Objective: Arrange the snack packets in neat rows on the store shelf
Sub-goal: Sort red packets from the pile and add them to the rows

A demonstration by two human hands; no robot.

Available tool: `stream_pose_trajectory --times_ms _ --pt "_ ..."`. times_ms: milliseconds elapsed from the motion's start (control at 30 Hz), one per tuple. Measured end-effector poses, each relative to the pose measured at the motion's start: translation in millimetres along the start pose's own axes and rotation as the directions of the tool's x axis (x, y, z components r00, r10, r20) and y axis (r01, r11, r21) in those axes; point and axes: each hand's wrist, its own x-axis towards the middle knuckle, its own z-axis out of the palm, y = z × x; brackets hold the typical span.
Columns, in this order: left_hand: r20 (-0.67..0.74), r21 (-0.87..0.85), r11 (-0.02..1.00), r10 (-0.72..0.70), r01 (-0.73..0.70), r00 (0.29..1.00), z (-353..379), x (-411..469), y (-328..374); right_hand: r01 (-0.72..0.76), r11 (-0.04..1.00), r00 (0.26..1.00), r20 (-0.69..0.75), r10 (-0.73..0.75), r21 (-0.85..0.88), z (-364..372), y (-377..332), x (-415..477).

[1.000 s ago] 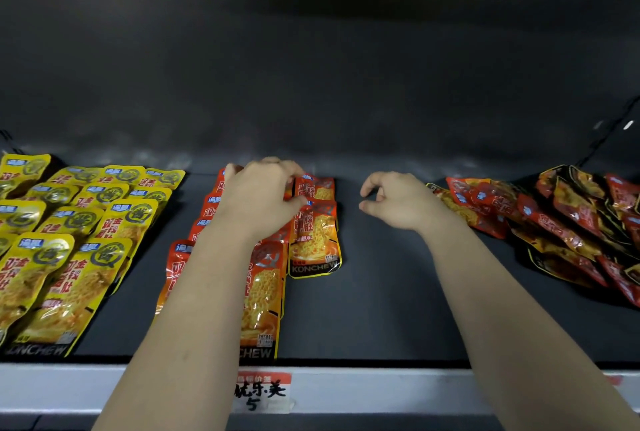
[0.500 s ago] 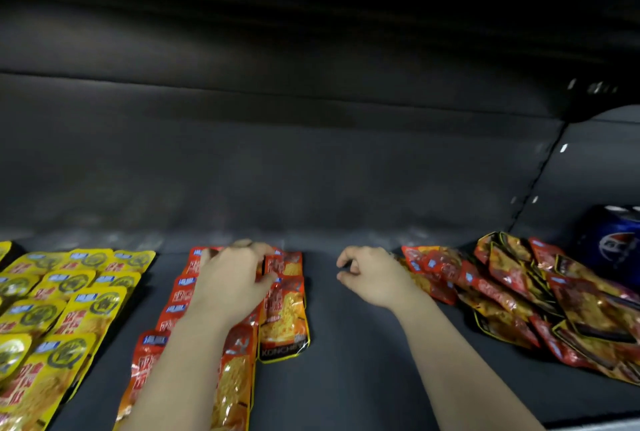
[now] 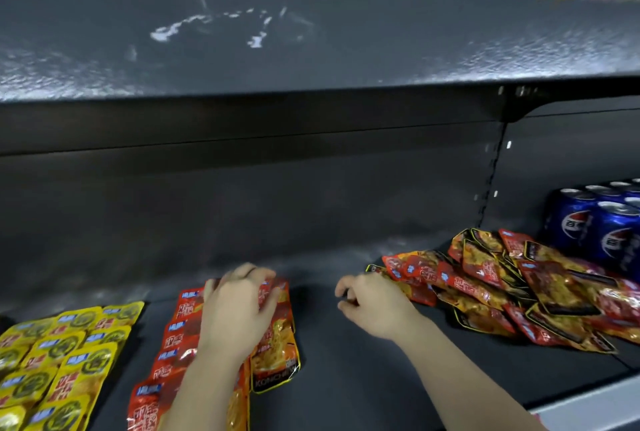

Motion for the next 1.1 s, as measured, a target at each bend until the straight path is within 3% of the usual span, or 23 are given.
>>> stream_pose_trajectory --times_ms 200,433,700,1000,1100 --pt "0.011 0.067 0.993 0.094 -0.095 0.995 -3.4 9.9 30.3 -0.067 0.998 0.997 -0.037 0.068 0.007 -22.9 35.8 -3.2" --pt "0.222 0.056 0.988 0.128 -0.143 0.967 25.3 21.5 98.0 -0.084 0.993 0.994 -0.072 0.078 -0.082 -49.6 76.5 -0.1" --pt "0.477 0.097 0.995 -0.071 0.027 0.876 66.5 53.7 149.5 -0.019 0.999 0.998 -0.053 0.017 -0.042 -60.5 114.0 5.8" --pt "0.378 0.117 0.975 -0.218 0.188 0.9 99.7 56.6 185.7 0.011 0.991 0.996 -0.086 0.001 0.135 -65.9 143.4 6.5" --pt "0.376 -0.03 0.959 -0.251 0.283 0.892 106.1 57.2 174.8 0.024 0.983 0.994 -0.105 -0.004 0.182 -68.8 144.4 9.5"
